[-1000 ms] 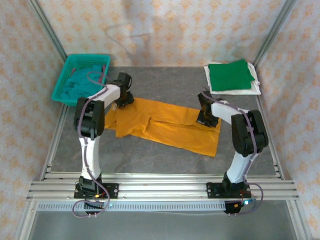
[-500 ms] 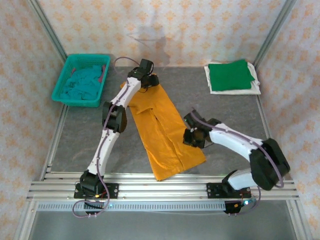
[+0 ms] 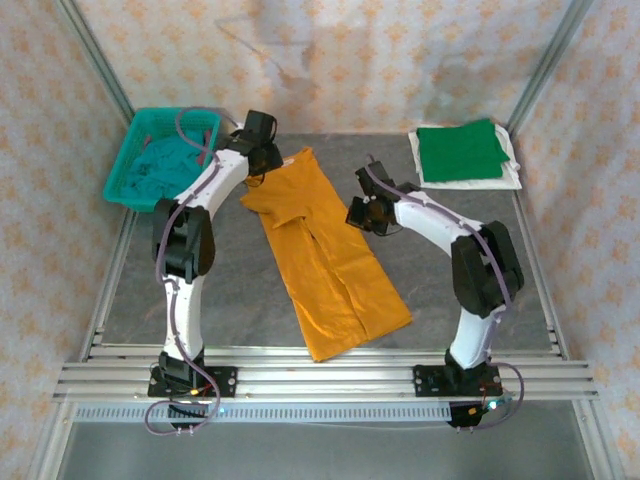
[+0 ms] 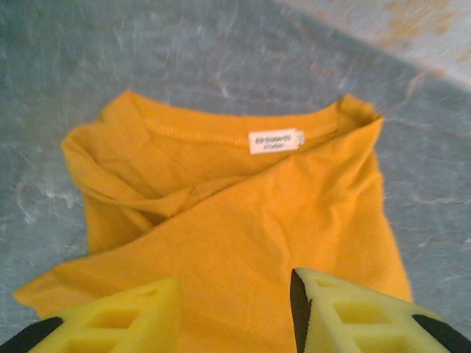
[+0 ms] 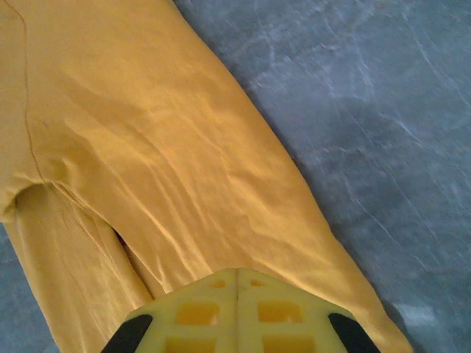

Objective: Fold and stack the t-shirts

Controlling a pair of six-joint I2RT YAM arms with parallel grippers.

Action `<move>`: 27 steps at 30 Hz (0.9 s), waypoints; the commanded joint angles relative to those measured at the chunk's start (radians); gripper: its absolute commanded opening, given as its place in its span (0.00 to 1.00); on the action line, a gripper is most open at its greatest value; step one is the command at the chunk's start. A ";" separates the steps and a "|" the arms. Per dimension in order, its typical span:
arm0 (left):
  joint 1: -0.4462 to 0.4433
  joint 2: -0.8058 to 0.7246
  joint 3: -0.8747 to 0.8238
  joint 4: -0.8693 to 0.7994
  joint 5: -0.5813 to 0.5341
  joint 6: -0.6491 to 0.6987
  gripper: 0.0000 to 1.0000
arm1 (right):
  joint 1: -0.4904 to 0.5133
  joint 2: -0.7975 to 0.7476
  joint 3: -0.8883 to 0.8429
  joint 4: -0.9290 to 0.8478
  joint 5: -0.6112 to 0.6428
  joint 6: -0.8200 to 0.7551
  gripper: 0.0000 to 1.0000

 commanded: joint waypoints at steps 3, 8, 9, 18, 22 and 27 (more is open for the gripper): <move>-0.009 0.126 0.012 -0.030 0.001 -0.090 0.41 | -0.017 -0.019 0.054 0.038 0.016 -0.006 0.02; -0.009 0.208 0.073 -0.043 0.015 -0.140 0.40 | -0.062 -0.145 -0.056 0.125 0.070 0.035 0.03; -0.010 0.225 0.087 -0.037 0.024 -0.148 0.40 | -0.069 -0.170 -0.081 0.146 0.084 0.043 0.03; -0.020 0.665 0.711 -0.070 0.307 -0.112 0.40 | -0.115 -0.392 -0.382 0.414 0.169 0.116 0.03; -0.021 0.779 0.844 0.180 0.404 -0.179 0.41 | -0.114 -0.423 -0.434 0.447 0.148 0.111 0.03; -0.020 0.712 0.872 0.248 0.433 -0.122 0.44 | -0.115 -0.433 -0.425 0.421 0.108 0.075 0.03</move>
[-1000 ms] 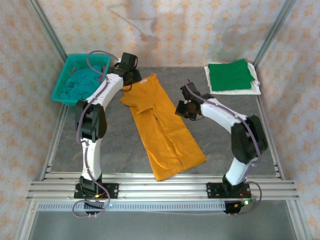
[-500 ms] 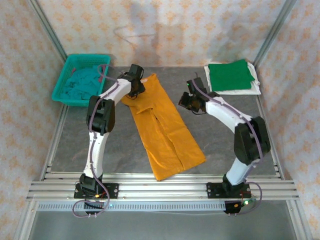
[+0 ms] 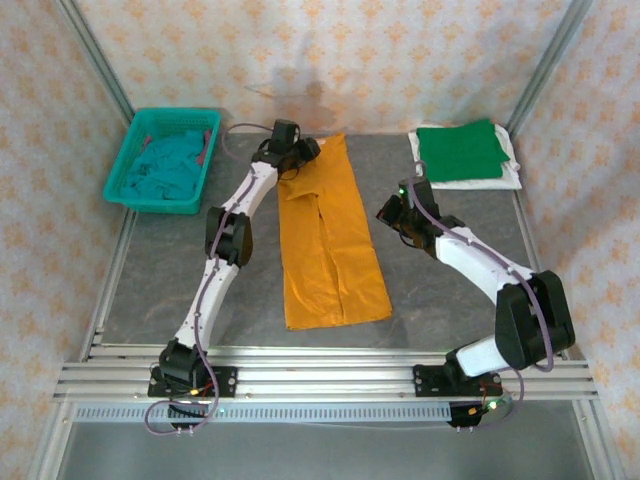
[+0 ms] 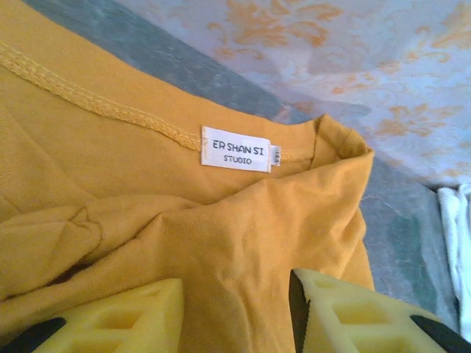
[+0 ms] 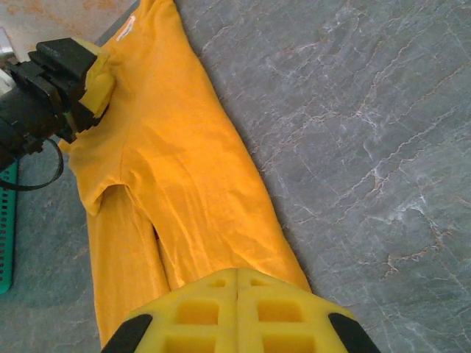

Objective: Fold and stack the t-shirts

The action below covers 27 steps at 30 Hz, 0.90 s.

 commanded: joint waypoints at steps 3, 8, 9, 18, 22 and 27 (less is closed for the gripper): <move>-0.006 -0.158 0.005 -0.090 0.042 0.138 0.46 | -0.002 -0.032 0.022 0.020 -0.007 -0.048 0.04; -0.015 -0.637 -0.578 0.048 -0.137 0.228 0.46 | -0.003 0.059 0.118 -0.054 -0.015 -0.111 0.03; -0.020 -0.729 -0.734 0.134 -0.175 0.216 0.46 | -0.003 0.088 0.144 -0.082 -0.015 -0.126 0.03; -0.043 -0.820 -1.050 0.068 -0.287 0.181 0.39 | 0.035 0.460 0.488 -0.347 0.068 -0.243 0.00; -0.047 -0.718 -0.960 0.020 -0.330 0.170 0.39 | 0.054 0.615 0.629 -0.404 0.076 -0.256 0.00; -0.032 -0.521 -0.669 -0.117 -0.338 0.192 0.38 | 0.067 0.733 0.732 -0.425 0.061 -0.251 0.00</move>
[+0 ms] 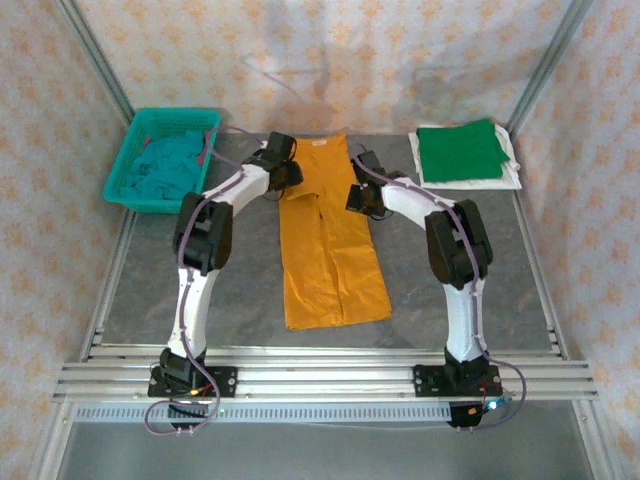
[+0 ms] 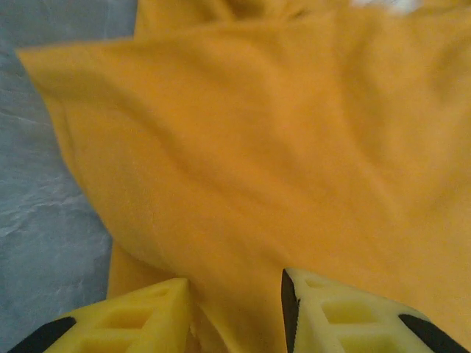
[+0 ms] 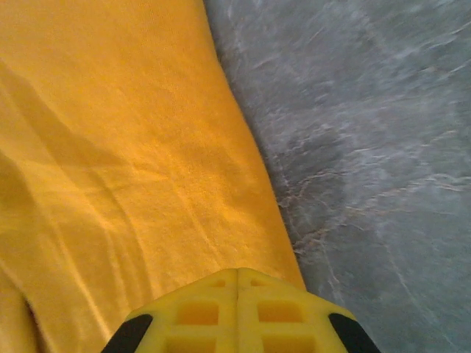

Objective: Fold and stack the t-shirts

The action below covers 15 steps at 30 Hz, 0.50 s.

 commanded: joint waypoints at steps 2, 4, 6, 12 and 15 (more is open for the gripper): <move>0.014 0.119 0.299 -0.150 -0.033 0.024 0.37 | 0.005 0.064 0.080 -0.077 0.020 0.002 0.00; 0.016 0.243 0.486 -0.240 -0.011 0.023 0.34 | 0.004 0.074 0.074 -0.069 0.031 0.025 0.00; 0.015 0.339 0.619 -0.290 0.025 0.004 0.33 | 0.000 0.074 0.055 -0.049 0.045 0.065 0.00; 0.011 0.458 0.653 -0.143 0.158 -0.083 0.32 | -0.035 0.122 0.020 0.023 0.008 0.210 0.00; 0.009 0.495 0.694 -0.098 0.185 -0.067 0.33 | -0.053 0.131 0.005 0.095 -0.055 0.239 0.00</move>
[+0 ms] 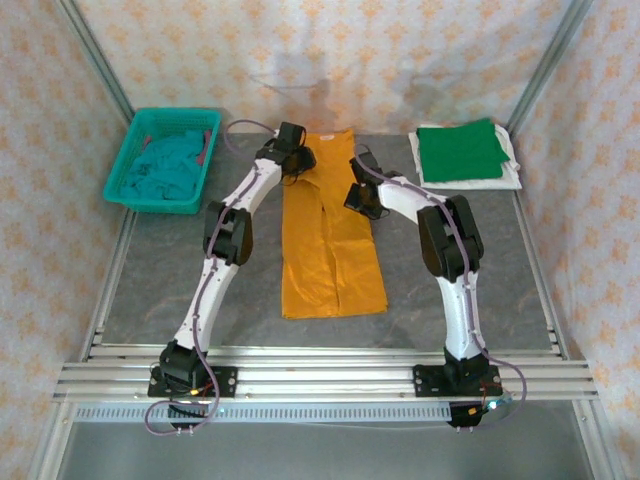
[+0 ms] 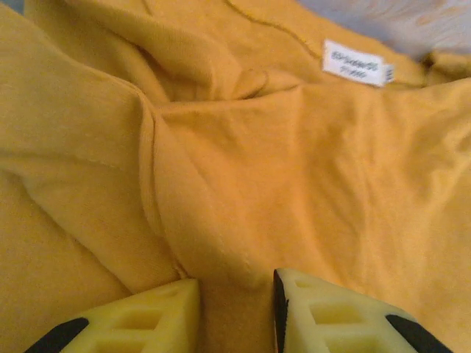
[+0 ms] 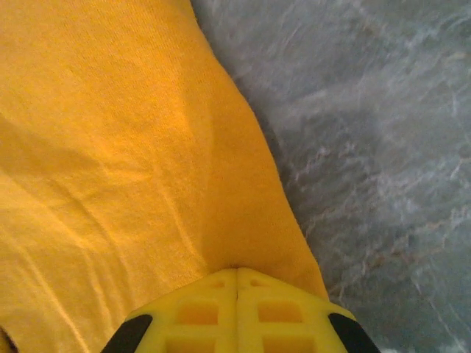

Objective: Fold and stack the t-shirts

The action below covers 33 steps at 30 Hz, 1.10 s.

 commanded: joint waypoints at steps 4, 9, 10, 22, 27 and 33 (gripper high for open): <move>0.011 0.083 0.091 0.037 0.072 0.030 0.33 | -0.027 0.065 0.002 0.069 -0.120 0.073 0.00; 0.061 0.060 0.154 0.103 0.090 0.009 0.35 | -0.028 -0.007 -0.015 0.124 -0.199 0.100 0.00; 0.074 0.043 0.157 0.116 0.118 -0.023 0.39 | -0.028 -0.041 -0.029 0.132 -0.209 0.099 0.00; 0.038 -1.041 -1.004 0.374 -0.018 0.099 0.57 | -0.026 -0.681 -0.536 0.248 -0.111 -0.126 0.16; 0.029 -1.412 -1.546 0.446 -0.072 0.147 0.56 | -0.025 -0.911 -0.830 0.324 -0.093 -0.155 0.27; 0.002 -1.606 -1.871 0.304 -0.004 0.112 0.57 | -0.023 -0.978 -0.950 0.245 -0.127 -0.113 0.37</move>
